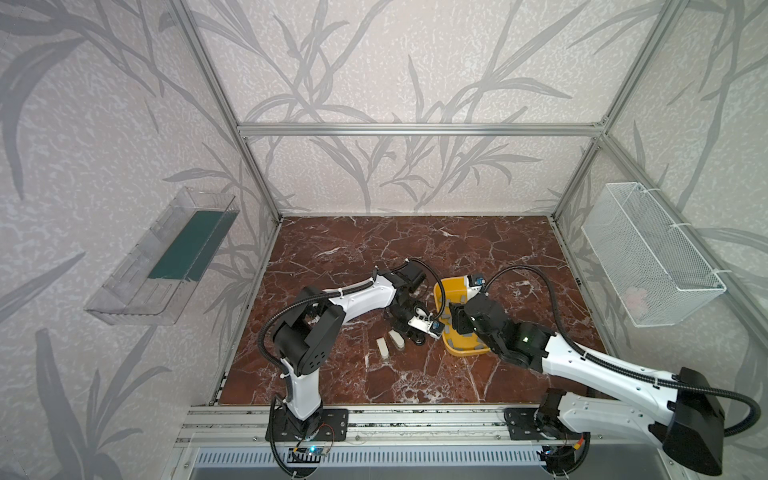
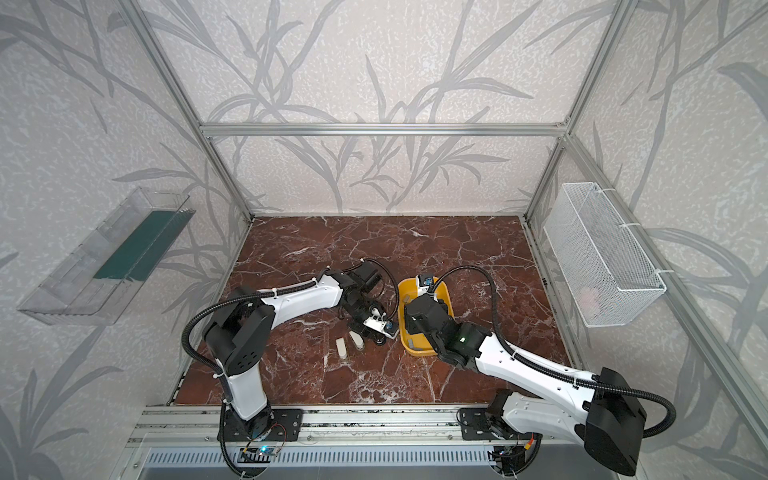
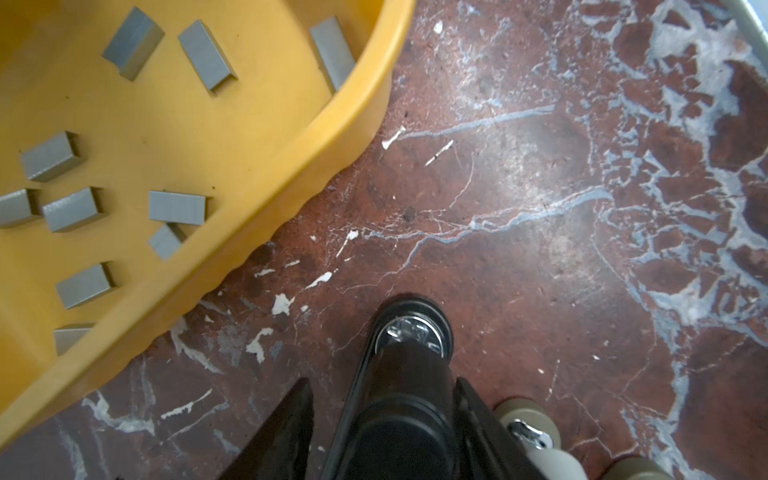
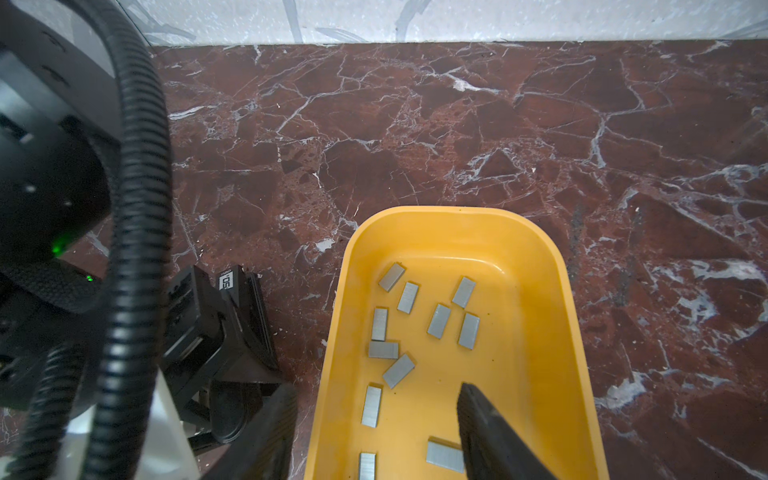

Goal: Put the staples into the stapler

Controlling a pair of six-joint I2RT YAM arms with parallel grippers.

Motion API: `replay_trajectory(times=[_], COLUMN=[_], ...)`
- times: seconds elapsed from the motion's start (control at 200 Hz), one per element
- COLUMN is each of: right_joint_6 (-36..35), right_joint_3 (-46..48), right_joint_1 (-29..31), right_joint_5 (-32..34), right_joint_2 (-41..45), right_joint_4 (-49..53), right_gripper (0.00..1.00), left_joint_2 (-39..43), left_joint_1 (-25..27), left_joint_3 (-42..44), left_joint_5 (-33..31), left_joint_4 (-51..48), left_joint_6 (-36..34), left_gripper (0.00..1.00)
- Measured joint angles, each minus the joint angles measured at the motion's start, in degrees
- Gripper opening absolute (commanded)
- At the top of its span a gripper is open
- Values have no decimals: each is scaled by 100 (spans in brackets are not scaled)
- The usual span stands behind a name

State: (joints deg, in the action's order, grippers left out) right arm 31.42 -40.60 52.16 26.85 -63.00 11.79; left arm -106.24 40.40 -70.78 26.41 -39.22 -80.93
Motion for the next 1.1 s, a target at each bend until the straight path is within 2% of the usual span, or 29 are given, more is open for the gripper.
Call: replay_trajectory(times=[0.315, 0.465, 0.515, 0.62, 0.74, 1.1], right_joint_6=[2, 2, 2, 0, 0, -4], right_joint_3=[0, 0, 0, 0, 0, 0], right_joint_1=[0, 0, 0, 0, 0, 0], right_joint_5=[0, -2, -9, -17, -15, 20], right_joint_2=[0, 0, 0, -4, -4, -4], right_joint_4=[0, 0, 0, 0, 0, 4], right_gripper=[63, 63, 63, 63, 63, 64], left_joint_2=[0, 0, 0, 0, -55, -63], left_joint_1=[0, 0, 0, 0, 0, -166], left_joint_3=[0, 0, 0, -13, -92, -227], left_joint_5=[-155, -149, -140, -120, -68, -295], left_joint_4=[4, 2, 0, 11, -109, -7], left_joint_6=[11, 11, 15, 15, 57, 608], left_gripper=[51, 48, 43, 26, 0, 0])
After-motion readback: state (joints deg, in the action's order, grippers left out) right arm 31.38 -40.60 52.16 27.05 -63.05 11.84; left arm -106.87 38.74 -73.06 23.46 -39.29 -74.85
